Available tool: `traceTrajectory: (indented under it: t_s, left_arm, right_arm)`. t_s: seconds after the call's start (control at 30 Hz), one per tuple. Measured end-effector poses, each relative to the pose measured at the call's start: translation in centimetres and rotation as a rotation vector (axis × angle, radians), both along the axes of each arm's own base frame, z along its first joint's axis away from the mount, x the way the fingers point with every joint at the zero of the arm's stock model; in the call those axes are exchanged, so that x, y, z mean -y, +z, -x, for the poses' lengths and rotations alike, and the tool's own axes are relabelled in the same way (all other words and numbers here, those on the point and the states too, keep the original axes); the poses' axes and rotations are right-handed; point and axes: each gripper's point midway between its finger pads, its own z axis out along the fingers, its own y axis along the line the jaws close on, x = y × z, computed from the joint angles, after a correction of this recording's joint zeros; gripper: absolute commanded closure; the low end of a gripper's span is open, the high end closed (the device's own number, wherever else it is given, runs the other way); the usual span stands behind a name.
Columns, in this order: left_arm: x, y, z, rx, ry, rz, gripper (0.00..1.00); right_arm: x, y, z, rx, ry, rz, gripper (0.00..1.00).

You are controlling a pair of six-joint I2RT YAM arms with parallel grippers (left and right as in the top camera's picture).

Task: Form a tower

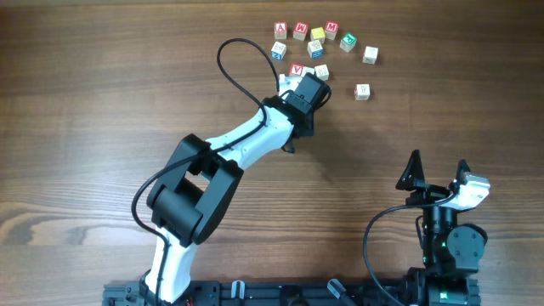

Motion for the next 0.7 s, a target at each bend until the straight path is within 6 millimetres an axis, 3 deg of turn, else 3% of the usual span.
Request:
traceTrajectory:
  t_s: [0.2,0.37,0.7]
  left_arm:
    - [0.32,0.26,-0.47,0.022,0.001,0.014,0.35]
    - [0.57,0.45,-0.79,0.037,-0.003,0.024,0.50]
    - [0.58,0.46,-0.80,0.037,-0.002,0.025,0.57]
  right_arm:
    - [-0.01,0.00,0.00,0.000,0.000,0.000,0.00]
    - [-0.01,0.00,0.00,0.000,0.000,0.000,0.00]
    - [-0.01,0.00,0.00,0.000,0.000,0.000,0.00]
